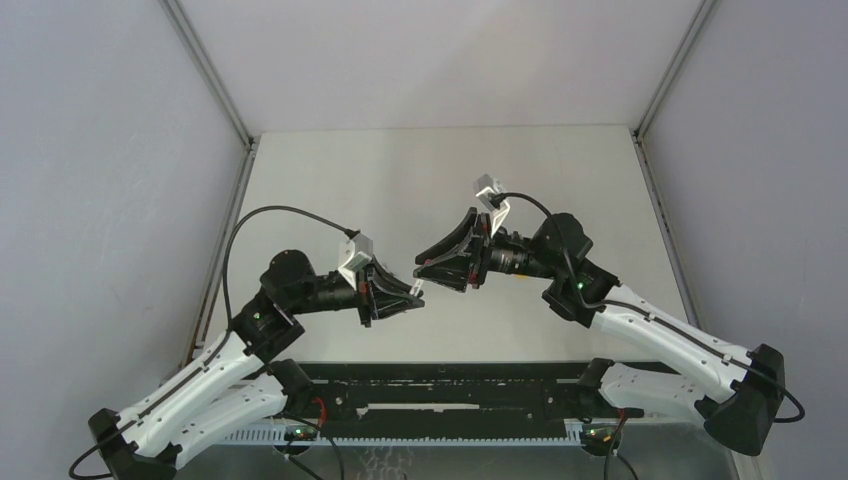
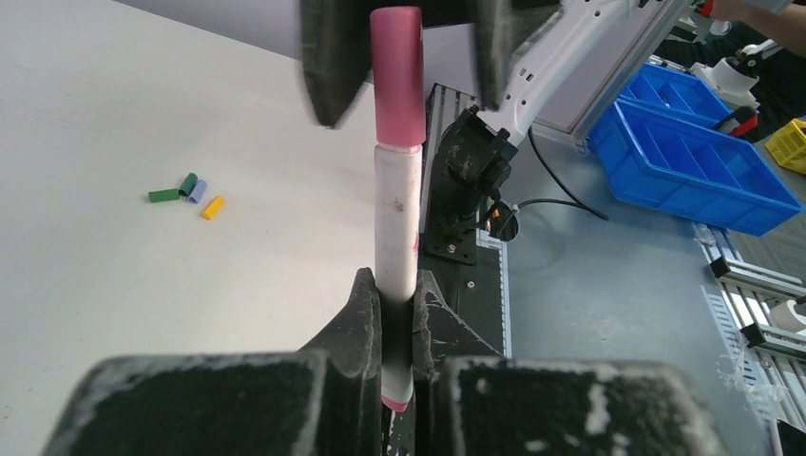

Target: Insert the pens into the pen caps

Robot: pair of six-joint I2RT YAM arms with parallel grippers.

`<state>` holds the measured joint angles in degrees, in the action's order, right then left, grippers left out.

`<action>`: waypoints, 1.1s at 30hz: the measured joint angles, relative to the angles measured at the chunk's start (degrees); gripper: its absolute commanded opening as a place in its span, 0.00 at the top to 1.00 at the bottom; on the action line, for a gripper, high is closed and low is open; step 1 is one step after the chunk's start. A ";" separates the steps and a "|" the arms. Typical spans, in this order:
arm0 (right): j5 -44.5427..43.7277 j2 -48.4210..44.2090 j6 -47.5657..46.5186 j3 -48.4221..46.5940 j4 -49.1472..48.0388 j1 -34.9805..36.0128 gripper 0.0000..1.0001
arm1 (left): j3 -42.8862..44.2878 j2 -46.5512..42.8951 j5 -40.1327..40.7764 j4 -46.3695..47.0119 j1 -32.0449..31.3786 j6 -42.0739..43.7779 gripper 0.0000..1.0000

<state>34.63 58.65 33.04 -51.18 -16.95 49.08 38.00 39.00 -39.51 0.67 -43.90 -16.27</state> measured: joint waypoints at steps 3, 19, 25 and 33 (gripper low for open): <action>-0.09 0.02 -0.50 0.00 0.15 0.44 0.97 | 0.00 -0.07 -0.20 0.04 0.00 0.00 1.00; -0.50 -1.03 -5.99 -1.20 4.92 2.69 1.00 | 0.00 -0.07 -3.30 0.24 0.02 -2.91 1.00; -0.98 -1.16 -7.69 -1.73 5.95 3.69 1.00 | 0.00 -0.35 -4.22 0.44 0.02 -4.15 1.00; -1.14 -0.55 -7.48 -1.77 4.90 4.72 1.00 | -0.02 -1.88 -3.91 -0.63 0.02 -4.39 1.00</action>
<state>33.50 58.11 25.56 -52.95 -12.05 53.80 37.98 37.12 -43.42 0.03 -43.88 -20.67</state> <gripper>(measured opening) 0.059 0.075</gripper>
